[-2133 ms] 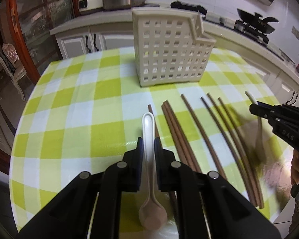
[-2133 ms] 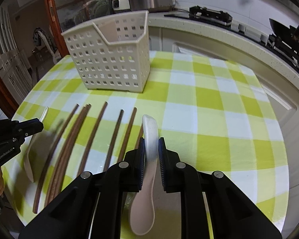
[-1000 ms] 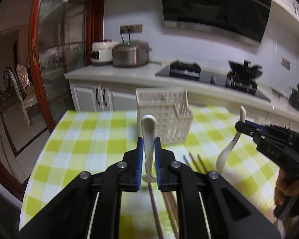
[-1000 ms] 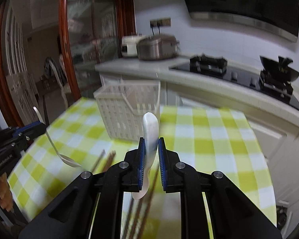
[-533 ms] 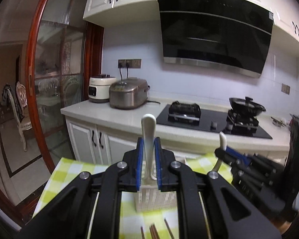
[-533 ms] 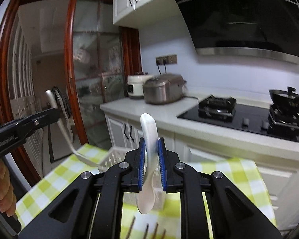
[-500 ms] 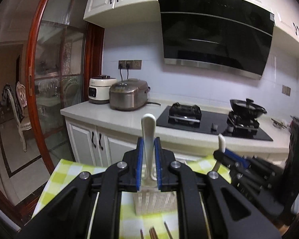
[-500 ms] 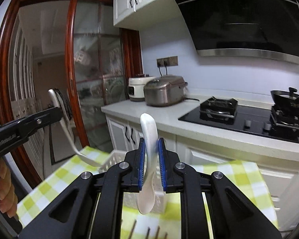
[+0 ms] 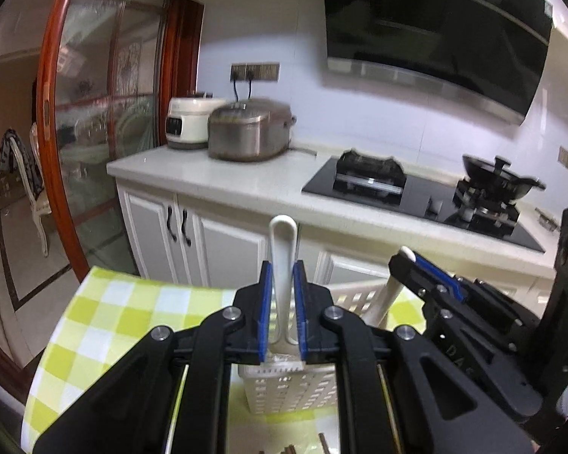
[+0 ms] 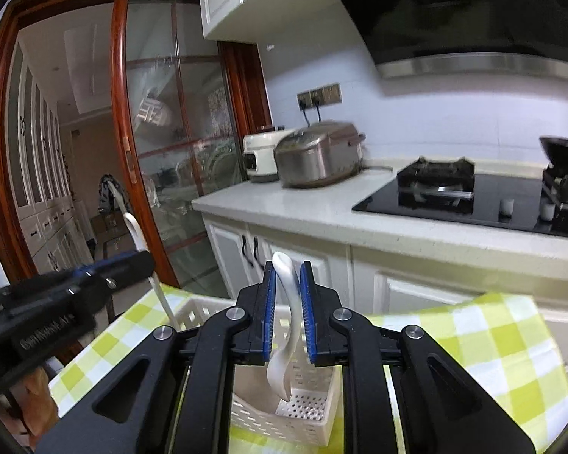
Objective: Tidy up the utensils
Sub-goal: 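Lift the spoon with the right gripper and carry it over the white caddy, then open the right gripper to drop the spoon into the caddy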
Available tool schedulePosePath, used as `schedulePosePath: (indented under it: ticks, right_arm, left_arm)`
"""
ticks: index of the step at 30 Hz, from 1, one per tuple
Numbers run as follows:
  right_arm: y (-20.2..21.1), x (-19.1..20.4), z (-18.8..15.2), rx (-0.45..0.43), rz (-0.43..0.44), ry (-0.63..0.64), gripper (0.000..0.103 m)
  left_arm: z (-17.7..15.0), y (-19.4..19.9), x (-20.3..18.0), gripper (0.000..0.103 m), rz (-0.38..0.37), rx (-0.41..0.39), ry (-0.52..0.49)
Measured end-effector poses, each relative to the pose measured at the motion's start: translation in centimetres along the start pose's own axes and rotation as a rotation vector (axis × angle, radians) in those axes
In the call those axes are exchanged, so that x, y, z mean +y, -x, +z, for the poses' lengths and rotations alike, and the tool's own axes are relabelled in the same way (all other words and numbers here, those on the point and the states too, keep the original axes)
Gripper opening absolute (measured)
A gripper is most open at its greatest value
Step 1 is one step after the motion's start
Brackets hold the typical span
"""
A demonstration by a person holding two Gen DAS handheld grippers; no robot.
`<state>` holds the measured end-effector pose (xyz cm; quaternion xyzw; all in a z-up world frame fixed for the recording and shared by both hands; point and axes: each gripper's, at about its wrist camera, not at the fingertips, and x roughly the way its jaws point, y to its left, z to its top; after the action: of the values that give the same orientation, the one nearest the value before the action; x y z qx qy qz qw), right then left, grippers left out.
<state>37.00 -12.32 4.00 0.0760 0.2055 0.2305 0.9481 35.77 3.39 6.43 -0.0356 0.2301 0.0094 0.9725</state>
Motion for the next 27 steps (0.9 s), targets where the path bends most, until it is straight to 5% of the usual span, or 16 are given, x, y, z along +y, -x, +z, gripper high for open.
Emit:
schedulePosePath:
  ticks: [5,8,11,13,15,19,22,27]
  right_arm:
    - [-0.2,0.1,-0.5,0.026,-0.009,0.023,0.016]
    - [0.7,0.1,0.0,0.022,-0.007,0.013,0.017]
    - [2.6,0.5,0.6,0.009,-0.009,0.011,0.017]
    - [4.5,0.9,0.8,0.010,-0.022,0.022,0.017]
    - [6.2,1.0,0.4,0.016,-0.017,0.021,0.017]
    - [9.7,1.0,-2.3,0.055,-0.017,0.012,0.017]
    - [11.3,0.5,-4.8,0.081,-0.039,-0.005,0.017]
    - [12.4,-1.5,-9.8,0.186,-0.070,-0.107,0.017]
  left_arm:
    - [-0.8,-0.4,0.9,0.025,0.033,-0.003,0.013]
    - [-0.6,0.6,1.4,0.041,0.051,-0.033,0.012]
    - [-0.5,2.4,1.6,0.043,0.073,-0.057,0.001]
    - [-0.6,4.2,1.8,0.063,0.091,-0.083,0.004]
    - [-1.1,6.5,2.2,0.072,0.124,-0.126,0.019]
    - [-3.4,10.0,3.0,0.080,0.162,-0.151,0.057]
    - [-6.0,11.9,4.0,0.085,0.122,-0.154,0.140]
    - [-10.0,13.0,5.0,0.086,0.093,-0.071,0.206]
